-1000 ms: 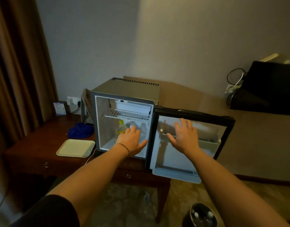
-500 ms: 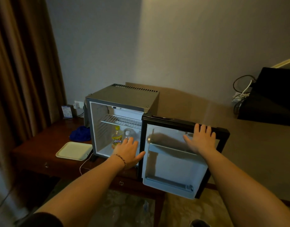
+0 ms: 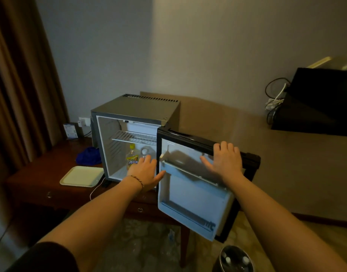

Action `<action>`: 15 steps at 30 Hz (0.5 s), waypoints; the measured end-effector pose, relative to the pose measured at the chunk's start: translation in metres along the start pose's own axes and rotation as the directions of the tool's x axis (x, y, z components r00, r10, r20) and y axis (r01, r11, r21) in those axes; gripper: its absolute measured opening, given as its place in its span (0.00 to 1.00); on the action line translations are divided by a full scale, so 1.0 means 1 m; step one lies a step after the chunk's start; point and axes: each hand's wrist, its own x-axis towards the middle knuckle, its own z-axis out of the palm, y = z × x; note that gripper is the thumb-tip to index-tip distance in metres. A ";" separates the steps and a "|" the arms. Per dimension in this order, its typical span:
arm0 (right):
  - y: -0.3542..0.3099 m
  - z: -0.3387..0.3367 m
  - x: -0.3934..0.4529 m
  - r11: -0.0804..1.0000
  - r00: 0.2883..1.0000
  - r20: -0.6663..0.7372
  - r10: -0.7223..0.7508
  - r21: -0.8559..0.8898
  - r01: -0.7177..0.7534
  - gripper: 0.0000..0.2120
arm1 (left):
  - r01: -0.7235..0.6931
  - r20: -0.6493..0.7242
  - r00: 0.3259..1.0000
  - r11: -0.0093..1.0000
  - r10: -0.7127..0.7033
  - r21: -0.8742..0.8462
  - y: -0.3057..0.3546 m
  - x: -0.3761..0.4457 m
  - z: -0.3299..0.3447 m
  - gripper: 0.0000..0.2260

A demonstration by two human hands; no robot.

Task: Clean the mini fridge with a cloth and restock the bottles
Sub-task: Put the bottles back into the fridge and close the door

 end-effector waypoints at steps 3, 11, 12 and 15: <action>-0.015 -0.012 -0.017 1.000 1.000 -0.027 -0.016 -0.007 0.015 0.32 | 0.007 -0.026 1.000 1.000 -0.007 0.001 -0.012 -0.008 -0.009 0.29; -0.092 -0.061 -0.068 0.998 0.997 0.047 -0.062 0.005 0.062 0.31 | 0.001 -0.064 0.998 0.999 -0.004 -0.051 -0.056 -0.057 -0.025 0.32; -0.106 -0.069 -0.074 0.997 0.995 0.065 -0.072 0.004 0.072 0.31 | 0.003 -0.057 0.998 0.998 -0.006 -0.060 -0.064 -0.066 -0.027 0.32; -0.151 -0.098 -0.088 0.994 0.985 0.137 -0.106 0.026 0.104 0.32 | 0.023 -0.054 0.998 0.996 -0.027 -0.084 -0.093 -0.091 -0.033 0.30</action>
